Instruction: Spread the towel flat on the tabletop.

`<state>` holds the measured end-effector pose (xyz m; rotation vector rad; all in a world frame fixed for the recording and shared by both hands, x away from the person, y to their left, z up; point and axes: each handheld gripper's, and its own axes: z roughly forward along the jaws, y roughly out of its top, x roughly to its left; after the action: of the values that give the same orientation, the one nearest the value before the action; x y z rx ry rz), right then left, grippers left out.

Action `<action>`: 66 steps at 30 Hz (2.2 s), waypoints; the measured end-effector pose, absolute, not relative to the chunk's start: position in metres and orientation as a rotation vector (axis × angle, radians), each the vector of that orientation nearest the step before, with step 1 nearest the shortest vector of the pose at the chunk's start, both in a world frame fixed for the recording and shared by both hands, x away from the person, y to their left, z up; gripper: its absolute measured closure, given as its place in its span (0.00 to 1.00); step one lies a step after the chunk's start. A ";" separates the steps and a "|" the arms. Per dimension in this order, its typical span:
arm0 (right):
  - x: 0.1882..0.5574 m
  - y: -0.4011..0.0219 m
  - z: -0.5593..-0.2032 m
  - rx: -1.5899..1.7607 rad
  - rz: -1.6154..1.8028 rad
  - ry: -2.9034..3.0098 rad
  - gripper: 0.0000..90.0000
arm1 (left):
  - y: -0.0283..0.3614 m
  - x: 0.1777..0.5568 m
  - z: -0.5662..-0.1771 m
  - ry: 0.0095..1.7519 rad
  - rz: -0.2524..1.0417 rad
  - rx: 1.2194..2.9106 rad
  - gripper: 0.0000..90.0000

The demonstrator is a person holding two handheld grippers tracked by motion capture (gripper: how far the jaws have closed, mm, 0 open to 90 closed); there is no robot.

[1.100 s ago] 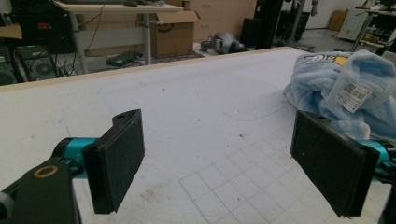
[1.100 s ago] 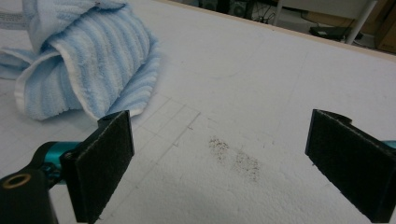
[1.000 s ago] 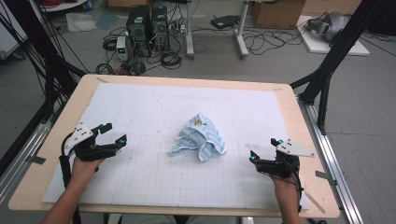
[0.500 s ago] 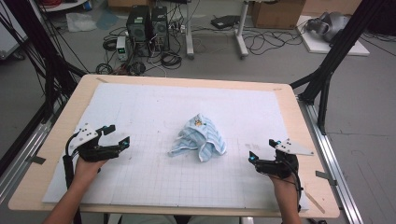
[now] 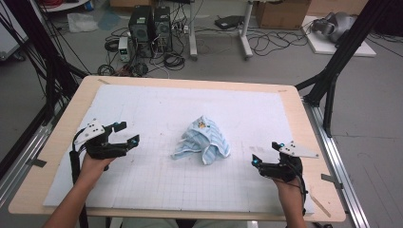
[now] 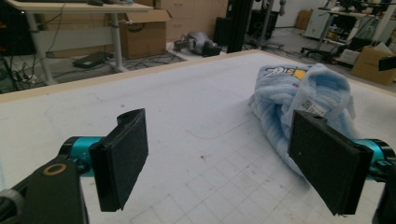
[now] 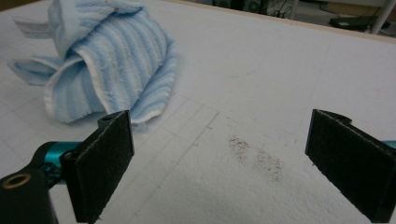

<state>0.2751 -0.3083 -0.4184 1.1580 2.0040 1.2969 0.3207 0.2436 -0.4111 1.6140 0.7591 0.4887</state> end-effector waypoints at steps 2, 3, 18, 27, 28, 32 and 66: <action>0.275 -0.308 -0.418 1.158 1.298 2.002 0.08 | 0.236 0.324 -0.408 0.745 0.471 1.617 0.24; 0.275 -0.308 -0.418 1.158 1.298 2.002 0.08 | 0.231 0.326 -0.406 0.733 0.458 1.621 0.24; 0.277 -0.307 -0.418 1.173 1.307 2.011 0.08 | 0.130 0.364 -0.393 0.596 0.277 1.797 0.27; 0.277 -0.306 -0.418 1.176 1.309 2.016 0.08 | 0.100 0.382 -0.405 0.641 0.237 1.902 0.39; 0.277 -0.306 -0.418 1.175 1.308 2.017 0.08 | 0.099 0.382 -0.406 0.634 0.242 1.907 0.44; 0.277 -0.307 -0.419 1.181 1.307 2.019 0.08 | 0.096 0.380 -0.404 0.570 0.294 1.924 0.72; 0.280 -0.302 -0.422 1.198 1.302 2.034 0.08 | 0.214 0.363 -0.378 0.670 0.380 1.678 0.96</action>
<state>0.2802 -0.3022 -0.4217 1.1979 2.0338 1.3020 0.3632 0.2143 -0.3784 1.6775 0.6695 0.3802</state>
